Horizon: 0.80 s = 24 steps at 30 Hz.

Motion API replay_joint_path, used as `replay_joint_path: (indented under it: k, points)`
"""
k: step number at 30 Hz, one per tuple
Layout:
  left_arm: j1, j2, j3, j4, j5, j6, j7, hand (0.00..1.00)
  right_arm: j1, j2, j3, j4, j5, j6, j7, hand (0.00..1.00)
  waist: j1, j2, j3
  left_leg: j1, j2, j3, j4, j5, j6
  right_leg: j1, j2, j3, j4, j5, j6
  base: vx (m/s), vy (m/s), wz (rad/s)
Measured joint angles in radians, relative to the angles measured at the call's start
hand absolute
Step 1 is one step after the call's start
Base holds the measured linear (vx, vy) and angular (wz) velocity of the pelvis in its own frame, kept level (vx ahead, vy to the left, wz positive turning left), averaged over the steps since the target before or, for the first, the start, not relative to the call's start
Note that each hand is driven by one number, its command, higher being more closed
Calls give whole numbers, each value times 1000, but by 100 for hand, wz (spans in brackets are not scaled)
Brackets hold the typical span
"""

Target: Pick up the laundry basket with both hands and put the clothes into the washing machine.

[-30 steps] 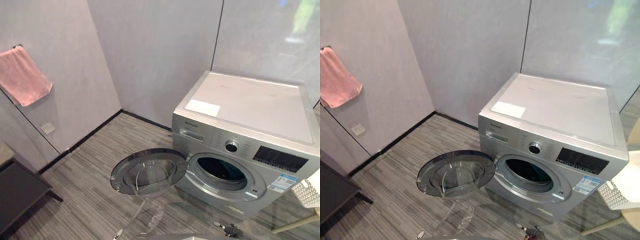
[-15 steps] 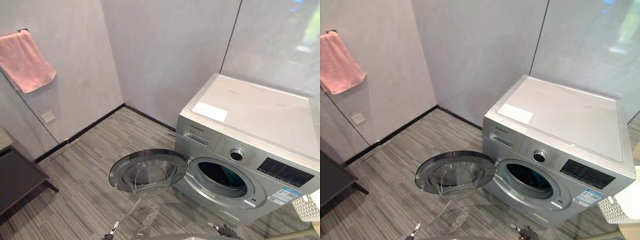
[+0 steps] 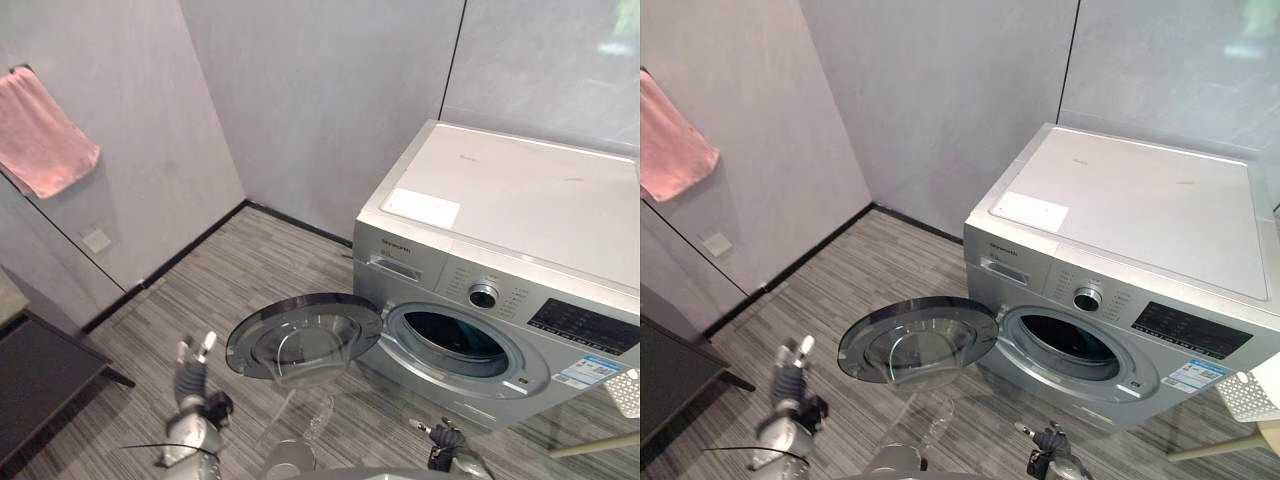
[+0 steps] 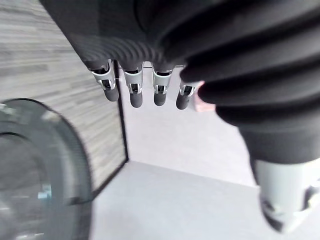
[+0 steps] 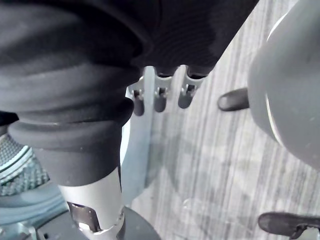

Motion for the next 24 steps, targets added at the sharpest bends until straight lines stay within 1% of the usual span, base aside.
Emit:
replay_joint_path:
  k: [1, 2, 3, 4, 5, 6, 7, 10, 11, 12, 14, 15, 16, 17, 19, 20, 21, 22, 23, 24]
  points:
    - [-3, -3, 0, -70, 1, -2, 5, 0, 3, 4, -5, -1, -1, 1, 0, 0, 1, -6, -3, 26, 4, -8, -52, -23, -12, 5, 0, -14, -6, 22, 21, 35, 61, 29]
    - [-3, -9, -1, -126, 13, -10, 10, 0, 6, 4, -4, -1, -6, 1, 3, 0, 0, -7, -3, 57, 7, -9, -107, -39, -3, 18, 1, -30, -13, 28, 28, 6, 72, 28]
    - [-4, -11, -6, -149, 19, -13, 15, 0, 8, 5, -3, -2, -7, 1, 3, 0, 1, -8, -4, 71, 6, -9, -135, -41, -2, 18, 1, -36, -12, 28, 28, -30, 56, 30]
    - [-3, -13, -12, -197, 32, -19, 24, 0, 19, 6, 5, -11, -7, 0, 5, 0, 1, -11, -13, 91, 9, -10, -187, -48, 9, 14, 2, -48, -12, 27, 28, -69, 47, 33]
    - [-5, -16, -11, -243, 59, -30, 34, 0, 31, 3, 33, -28, -7, 0, 9, 0, 0, 1, -25, 103, 26, -9, -243, -72, 29, 8, 10, -62, -12, 27, 30, -49, 22, 29]
    - [-6, -15, -10, -249, 63, -34, 39, 0, 33, 1, 37, -30, -7, -1, 12, 0, 0, 1, -26, 104, 27, -10, -251, -74, 29, 6, 11, -63, -13, 25, 31, -108, 47, 12]
    - [-7, -13, -1, -261, 82, -42, 57, 0, 40, -6, 54, -31, -7, 0, 21, 0, 7, -7, -32, 103, 24, -1, -263, -72, 27, -5, 8, -53, -13, 25, 35, -98, 39, -9]
    - [-3, -12, 44, -265, 123, -43, 72, 0, 48, -4, 91, -40, -10, -1, 29, 0, 6, -17, -47, 103, 27, 15, -280, -73, 21, -11, 8, -42, -34, 42, 39, -87, 18, -15]
    - [-3, -7, 60, -265, 137, -42, 75, 0, 52, -5, 108, -41, -11, -1, 40, 0, 6, -31, -57, 102, 32, 24, -286, -70, 19, -15, 12, -35, -42, 47, 42, -53, -19, -28]
    - [-3, 8, 79, -265, 144, -42, 84, 0, 57, -5, 126, -42, -11, -1, 50, 0, 8, -38, -61, 96, 43, 40, -287, -70, 17, -27, 22, -21, -52, 61, 33, -56, -28, -41]
    - [-7, 44, 108, -261, 143, -41, 85, 0, 66, -6, 147, -58, -12, -1, 63, 0, 5, -54, -64, 69, 60, 59, -287, -68, 14, -56, 35, -9, -69, 69, 31, -58, -29, -42]
    - [-28, 81, 118, -238, 142, -41, 85, 0, 72, -6, 155, -76, -14, -2, 69, 0, 6, -63, -63, 47, 73, 69, -286, -65, 10, -86, 48, 3, -84, 85, 19, -47, -38, -38]
    - [-58, 112, 134, -208, 141, -40, 85, 0, 66, -6, 161, -78, -15, -2, 72, 0, 7, -72, -61, 20, 82, 77, -284, -61, 3, -117, 56, 7, -92, 102, 17, -50, -53, -43]
    - [-108, 156, 158, -158, 141, -37, 88, 0, 55, -6, 171, -79, -15, -2, 74, 0, 6, -84, -62, -26, 97, 88, -279, -47, -5, -162, 68, 13, -98, 133, 8, -25, -56, -41]
    - [-209, 245, 190, -83, 139, -24, 91, 0, 33, -7, 179, -100, -15, -2, 85, 0, 5, -104, -33, -78, 122, 100, -270, -35, -16, -207, 94, 32, -120, 174, 5, -28, -78, -37]
    - [-237, 268, 197, -70, 139, -19, 92, 0, 29, -8, 180, -110, -15, -2, 87, 0, 4, -108, -25, -92, 129, 102, -267, -33, -15, -219, 100, 34, -124, 183, 2, -36, -82, -31]
    - [-304, 318, 205, -40, 147, -11, 93, 0, 14, -10, 180, -123, -15, -4, 89, 0, 1, -122, -9, -114, 140, 106, -265, -30, -20, -243, 113, 44, -135, 197, -2, -36, -51, -26]
    - [-354, 352, 205, -15, 158, -6, 94, 0, 11, -11, 181, -130, -15, -5, 90, 0, 2, -128, 1, -130, 148, 111, -264, -27, -24, -264, 120, 53, -134, 203, -8, -36, -63, -36]
    - [-431, 403, 204, 37, 163, -5, 94, 0, -7, -15, 182, -148, -14, -5, 91, 0, 3, -140, 14, -154, 161, 118, -259, -24, -30, -292, 132, 62, -135, 213, -12, -44, -64, -32]
    - [-491, 438, 202, 81, 155, -5, 96, 0, -20, -18, 182, -163, -13, -9, 91, 0, 4, -150, 24, -172, 168, 122, -249, -23, -33, -312, 140, 69, -136, 221, -15, -53, -76, -36]
